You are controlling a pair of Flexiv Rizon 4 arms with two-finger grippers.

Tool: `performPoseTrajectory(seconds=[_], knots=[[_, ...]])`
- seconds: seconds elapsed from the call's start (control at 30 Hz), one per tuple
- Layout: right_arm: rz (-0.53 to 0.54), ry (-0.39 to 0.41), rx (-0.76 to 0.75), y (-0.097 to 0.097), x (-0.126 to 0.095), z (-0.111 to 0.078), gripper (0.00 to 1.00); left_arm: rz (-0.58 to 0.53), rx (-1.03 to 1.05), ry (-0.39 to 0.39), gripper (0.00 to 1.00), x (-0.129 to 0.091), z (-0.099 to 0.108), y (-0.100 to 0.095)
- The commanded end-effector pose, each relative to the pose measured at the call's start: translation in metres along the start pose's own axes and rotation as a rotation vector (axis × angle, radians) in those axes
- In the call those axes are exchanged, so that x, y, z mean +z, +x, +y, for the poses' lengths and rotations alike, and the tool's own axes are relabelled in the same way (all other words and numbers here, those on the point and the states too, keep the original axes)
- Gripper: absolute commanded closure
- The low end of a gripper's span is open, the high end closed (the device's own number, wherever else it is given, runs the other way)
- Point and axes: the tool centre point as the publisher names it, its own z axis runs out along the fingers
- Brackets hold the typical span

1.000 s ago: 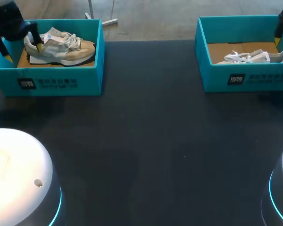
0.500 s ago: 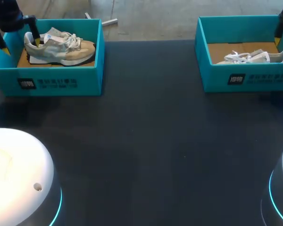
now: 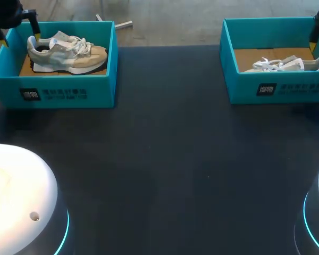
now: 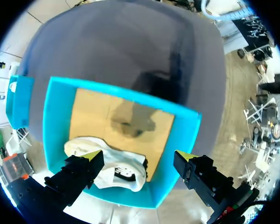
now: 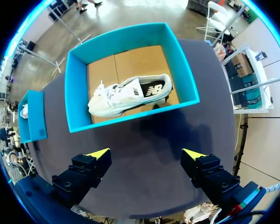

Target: Take the shoe out of the shoebox, open the shoe tongue, remove and reinsert the insole, then place the shoe into the shoebox

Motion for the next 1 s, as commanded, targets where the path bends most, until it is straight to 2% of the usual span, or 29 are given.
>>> performPoseTrajectory(seconds=[0.03,0.33,0.53,1.0], knots=[[0.0,-0.001,0.0,0.0,0.0,0.0,0.0,0.028,0.003,0.073,0.0,0.013,0.062,-0.006],[0.0,-0.001,0.0,0.0,0.0,0.0,0.0,0.012,0.102,0.093,0.0,0.023,0.087,-0.003],[0.0,-0.001,0.0,0.0,0.0,0.0,0.0,0.015,0.141,0.094,0.0,0.04,0.106,-0.001],[0.0,-0.001,0.0,0.0,0.0,0.0,0.0,0.017,0.232,0.088,0.0,0.074,0.12,-0.001]])
